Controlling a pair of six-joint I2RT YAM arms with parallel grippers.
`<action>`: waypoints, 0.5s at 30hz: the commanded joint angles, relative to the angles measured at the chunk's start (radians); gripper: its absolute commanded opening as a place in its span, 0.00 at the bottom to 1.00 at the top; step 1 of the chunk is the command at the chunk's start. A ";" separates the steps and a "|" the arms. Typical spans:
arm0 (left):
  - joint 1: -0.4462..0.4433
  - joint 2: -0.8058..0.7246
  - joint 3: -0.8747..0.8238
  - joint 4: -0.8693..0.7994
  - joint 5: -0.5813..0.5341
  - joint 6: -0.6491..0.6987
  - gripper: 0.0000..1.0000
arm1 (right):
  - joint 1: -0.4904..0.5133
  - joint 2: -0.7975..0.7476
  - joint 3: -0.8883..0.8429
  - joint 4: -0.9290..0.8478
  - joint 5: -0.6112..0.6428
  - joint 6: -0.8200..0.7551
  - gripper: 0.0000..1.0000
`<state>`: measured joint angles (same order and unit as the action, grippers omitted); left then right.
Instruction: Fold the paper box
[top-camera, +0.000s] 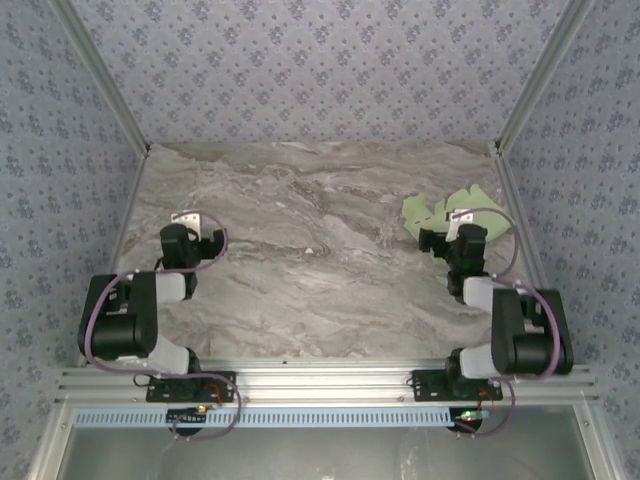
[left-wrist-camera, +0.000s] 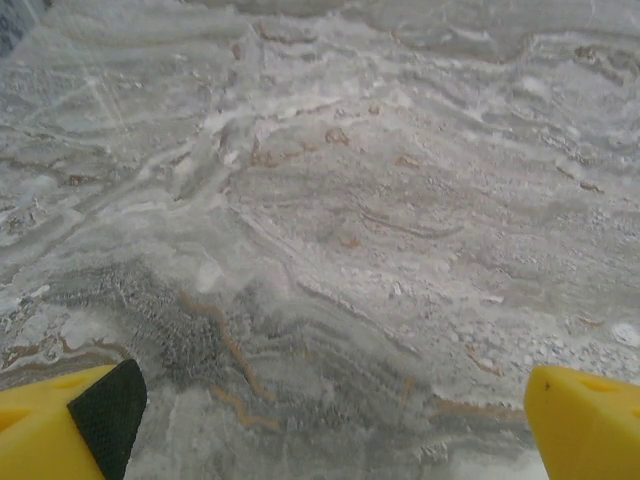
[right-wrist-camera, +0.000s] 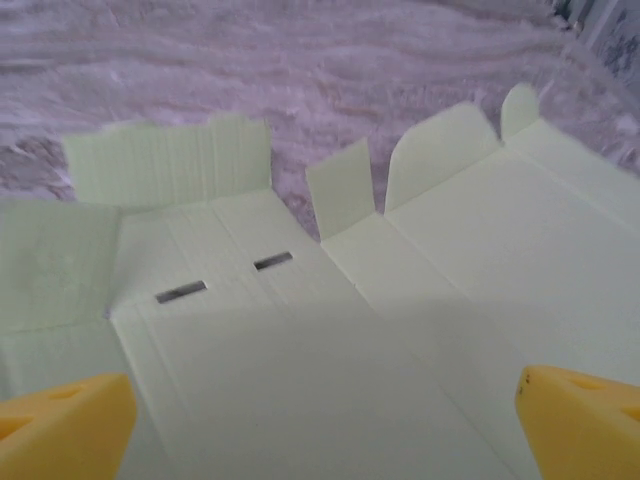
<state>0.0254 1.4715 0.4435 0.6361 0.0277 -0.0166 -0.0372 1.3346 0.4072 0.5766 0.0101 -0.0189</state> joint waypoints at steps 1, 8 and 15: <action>-0.039 -0.175 0.108 -0.273 -0.020 -0.010 0.99 | -0.001 -0.195 0.077 -0.224 0.007 0.037 1.00; -0.081 -0.594 0.204 -0.689 -0.132 -0.227 0.99 | -0.031 -0.301 0.379 -0.969 0.450 0.772 1.00; -0.058 -0.821 0.255 -1.081 -0.257 -0.533 0.99 | -0.253 -0.237 0.351 -1.184 0.114 1.201 1.00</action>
<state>-0.0456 0.6785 0.6922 -0.2173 -0.2100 -0.4374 -0.2199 1.0771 0.8013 -0.4431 0.3004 0.9680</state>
